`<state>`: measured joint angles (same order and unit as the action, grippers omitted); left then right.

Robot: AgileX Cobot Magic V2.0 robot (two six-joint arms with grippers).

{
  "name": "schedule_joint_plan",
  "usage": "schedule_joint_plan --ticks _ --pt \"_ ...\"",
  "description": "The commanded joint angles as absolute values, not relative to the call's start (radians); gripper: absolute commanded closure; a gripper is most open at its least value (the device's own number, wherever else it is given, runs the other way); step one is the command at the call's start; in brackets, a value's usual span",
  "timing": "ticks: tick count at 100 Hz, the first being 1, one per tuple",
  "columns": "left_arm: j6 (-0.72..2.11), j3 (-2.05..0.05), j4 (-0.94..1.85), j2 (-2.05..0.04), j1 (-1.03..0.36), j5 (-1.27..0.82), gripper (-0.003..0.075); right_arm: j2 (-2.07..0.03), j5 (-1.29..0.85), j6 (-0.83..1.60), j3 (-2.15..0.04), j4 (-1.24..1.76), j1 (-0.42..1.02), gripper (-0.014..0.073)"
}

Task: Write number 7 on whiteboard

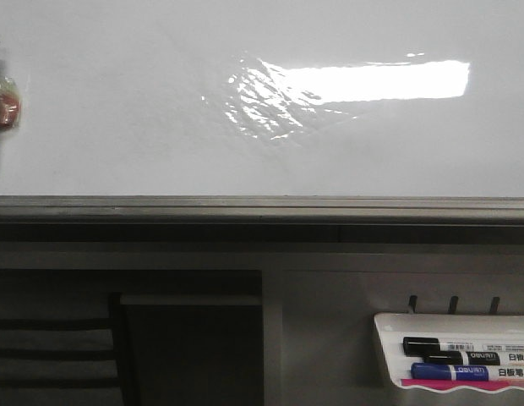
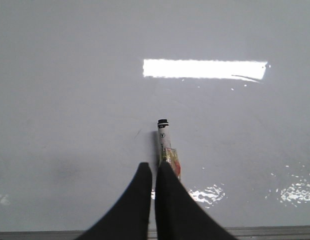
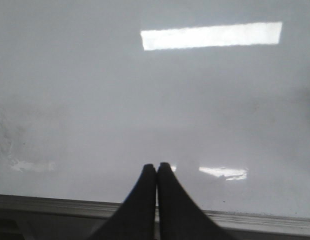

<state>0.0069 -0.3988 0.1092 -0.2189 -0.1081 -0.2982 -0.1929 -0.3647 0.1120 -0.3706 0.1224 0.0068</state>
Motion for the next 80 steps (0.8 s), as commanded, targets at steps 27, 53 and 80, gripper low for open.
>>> schedule_joint_plan --ticks 27,53,80 --pt "0.000 -0.531 0.081 -0.383 -0.107 -0.301 0.0741 -0.382 -0.354 0.112 -0.523 0.101 -0.001 0.0665" --pt "0.000 -0.531 0.081 -0.384 -0.107 -0.301 0.0741 -0.382 -0.354 0.112 -0.523 0.101 -0.001 0.0665" --pt "0.000 -0.531 0.092 -0.384 -0.107 -0.299 0.0740 -0.382 -0.358 0.112 -0.523 0.101 -0.001 0.0614"
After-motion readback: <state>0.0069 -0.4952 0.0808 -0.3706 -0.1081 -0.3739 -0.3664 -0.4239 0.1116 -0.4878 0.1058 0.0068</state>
